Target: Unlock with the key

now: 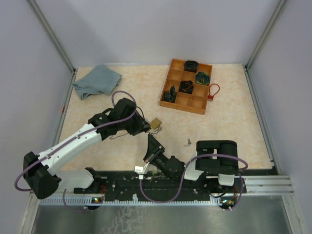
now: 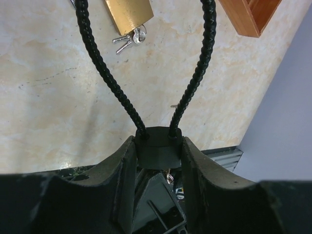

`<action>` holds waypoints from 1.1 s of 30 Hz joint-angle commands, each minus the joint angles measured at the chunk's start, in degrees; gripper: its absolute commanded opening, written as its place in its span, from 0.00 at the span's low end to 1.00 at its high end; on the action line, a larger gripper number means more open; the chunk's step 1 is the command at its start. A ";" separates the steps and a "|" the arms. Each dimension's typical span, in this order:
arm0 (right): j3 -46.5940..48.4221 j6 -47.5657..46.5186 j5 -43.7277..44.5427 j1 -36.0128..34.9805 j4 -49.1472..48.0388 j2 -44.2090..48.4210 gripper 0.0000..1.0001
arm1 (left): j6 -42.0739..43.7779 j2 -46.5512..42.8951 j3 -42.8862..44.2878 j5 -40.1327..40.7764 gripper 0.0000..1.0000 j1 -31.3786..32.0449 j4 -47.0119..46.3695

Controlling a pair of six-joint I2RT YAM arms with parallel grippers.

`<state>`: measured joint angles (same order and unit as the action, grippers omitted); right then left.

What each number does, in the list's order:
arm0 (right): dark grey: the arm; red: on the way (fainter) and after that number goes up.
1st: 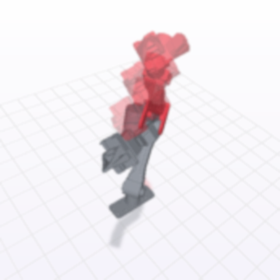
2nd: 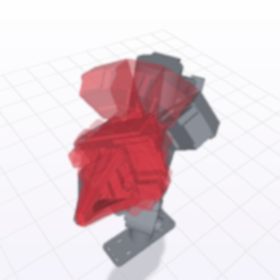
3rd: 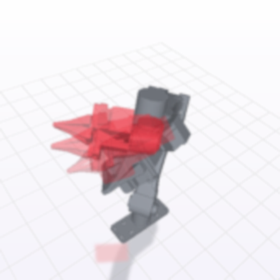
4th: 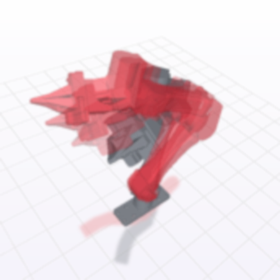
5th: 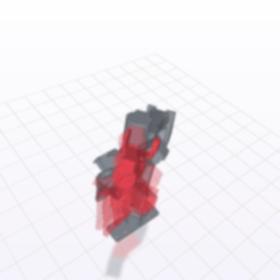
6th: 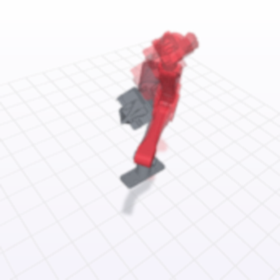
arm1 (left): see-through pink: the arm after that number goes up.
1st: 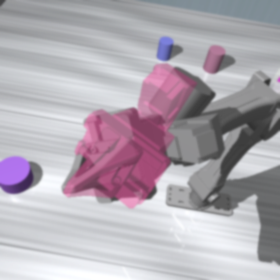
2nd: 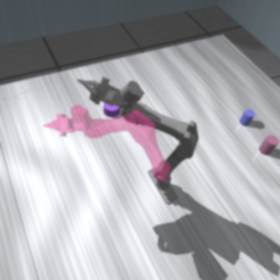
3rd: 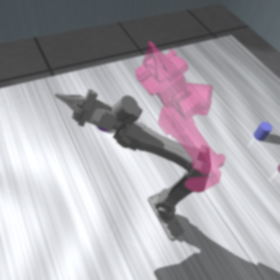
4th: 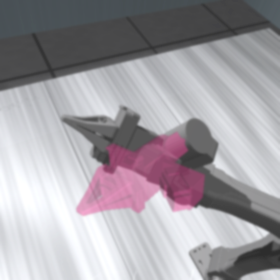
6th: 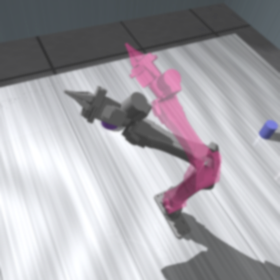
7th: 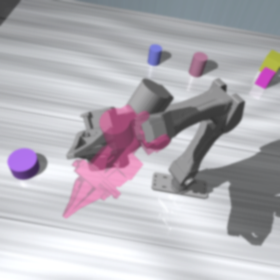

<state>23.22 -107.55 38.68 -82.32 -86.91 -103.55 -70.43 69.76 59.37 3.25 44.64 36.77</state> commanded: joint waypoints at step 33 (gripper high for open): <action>7.60 -1.52 4.43 4.00 6.29 -2.92 0.00 | -1.00 4.67 1.90 -15.90 0.00 1.32 2.85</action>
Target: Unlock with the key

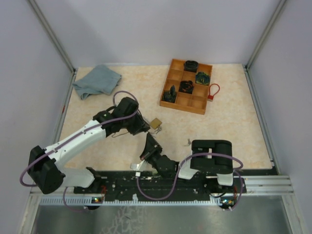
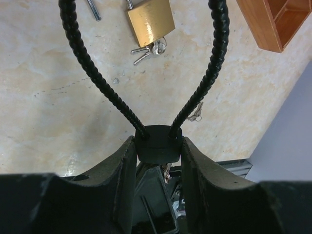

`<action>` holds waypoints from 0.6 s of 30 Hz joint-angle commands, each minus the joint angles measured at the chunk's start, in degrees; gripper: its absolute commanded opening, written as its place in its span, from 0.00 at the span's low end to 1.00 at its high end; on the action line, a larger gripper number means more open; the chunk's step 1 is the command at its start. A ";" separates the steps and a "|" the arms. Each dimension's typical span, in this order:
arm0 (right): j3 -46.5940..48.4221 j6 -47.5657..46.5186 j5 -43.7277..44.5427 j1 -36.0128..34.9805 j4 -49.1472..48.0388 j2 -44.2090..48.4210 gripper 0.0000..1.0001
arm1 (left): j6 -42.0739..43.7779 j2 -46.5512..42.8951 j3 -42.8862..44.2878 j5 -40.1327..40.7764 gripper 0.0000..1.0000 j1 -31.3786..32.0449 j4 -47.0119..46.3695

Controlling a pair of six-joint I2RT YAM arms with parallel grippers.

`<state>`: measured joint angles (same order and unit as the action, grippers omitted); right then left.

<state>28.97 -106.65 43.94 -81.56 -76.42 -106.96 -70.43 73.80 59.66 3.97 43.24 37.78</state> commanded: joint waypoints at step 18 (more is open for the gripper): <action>-3.37 -3.88 -2.76 2.49 -14.91 2.20 0.00 | 7.63 7.63 6.73 -14.33 0.00 -0.54 14.12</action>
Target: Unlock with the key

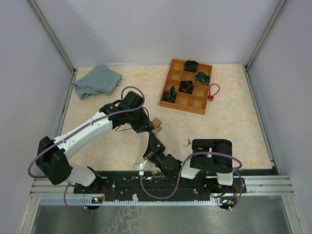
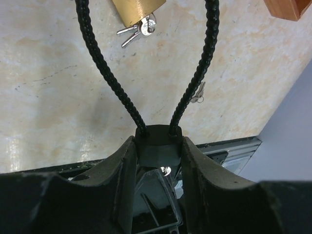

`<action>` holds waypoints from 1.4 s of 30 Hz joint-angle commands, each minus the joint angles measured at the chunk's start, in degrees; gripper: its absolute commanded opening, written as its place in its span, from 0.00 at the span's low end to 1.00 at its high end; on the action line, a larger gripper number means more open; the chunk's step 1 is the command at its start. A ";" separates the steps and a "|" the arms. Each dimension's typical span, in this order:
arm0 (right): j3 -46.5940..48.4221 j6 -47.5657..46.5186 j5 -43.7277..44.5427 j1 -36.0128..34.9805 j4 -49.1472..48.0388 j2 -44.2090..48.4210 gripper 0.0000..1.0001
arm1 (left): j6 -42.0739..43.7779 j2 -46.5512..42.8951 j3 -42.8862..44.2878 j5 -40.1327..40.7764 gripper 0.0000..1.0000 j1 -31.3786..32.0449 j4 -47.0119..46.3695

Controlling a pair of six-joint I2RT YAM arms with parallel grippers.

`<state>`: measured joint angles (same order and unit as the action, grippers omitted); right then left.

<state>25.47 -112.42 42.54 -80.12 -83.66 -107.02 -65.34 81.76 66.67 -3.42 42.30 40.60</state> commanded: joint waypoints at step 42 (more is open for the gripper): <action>0.57 63.94 -12.26 -4.16 44.00 30.87 0.56 | 3.66 2.24 -3.52 -2.96 0.00 -4.54 5.48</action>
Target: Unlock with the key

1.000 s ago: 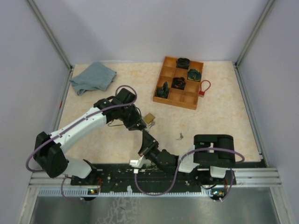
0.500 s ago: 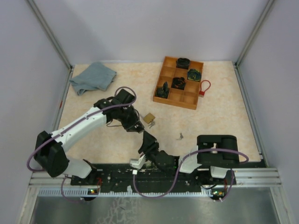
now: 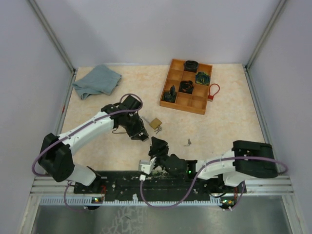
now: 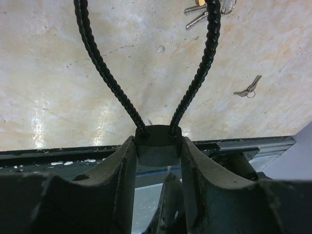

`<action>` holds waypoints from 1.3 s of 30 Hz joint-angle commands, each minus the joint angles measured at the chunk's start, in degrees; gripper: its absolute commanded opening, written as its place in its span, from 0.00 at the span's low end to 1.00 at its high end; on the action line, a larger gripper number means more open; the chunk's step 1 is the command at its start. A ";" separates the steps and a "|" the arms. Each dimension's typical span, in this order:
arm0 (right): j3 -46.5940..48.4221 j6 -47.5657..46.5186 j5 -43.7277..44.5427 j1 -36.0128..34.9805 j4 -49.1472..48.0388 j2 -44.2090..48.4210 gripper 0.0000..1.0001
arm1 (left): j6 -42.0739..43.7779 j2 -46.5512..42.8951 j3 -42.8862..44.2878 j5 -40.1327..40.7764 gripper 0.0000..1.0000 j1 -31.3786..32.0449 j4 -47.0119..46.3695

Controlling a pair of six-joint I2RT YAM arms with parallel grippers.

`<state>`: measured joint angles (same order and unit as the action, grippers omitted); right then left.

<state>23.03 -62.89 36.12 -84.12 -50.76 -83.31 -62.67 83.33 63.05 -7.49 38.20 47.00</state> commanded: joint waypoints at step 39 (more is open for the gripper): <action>9.10 74.67 -40.21 30.58 45.40 19.91 0.58 | 1.28 13.17 -7.81 8.35 0.19 -0.05 0.43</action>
<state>31.55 10.79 -2.83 -54.65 -3.51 -62.39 -60.10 94.41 54.54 0.86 37.89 47.68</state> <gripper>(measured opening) 0.585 0.430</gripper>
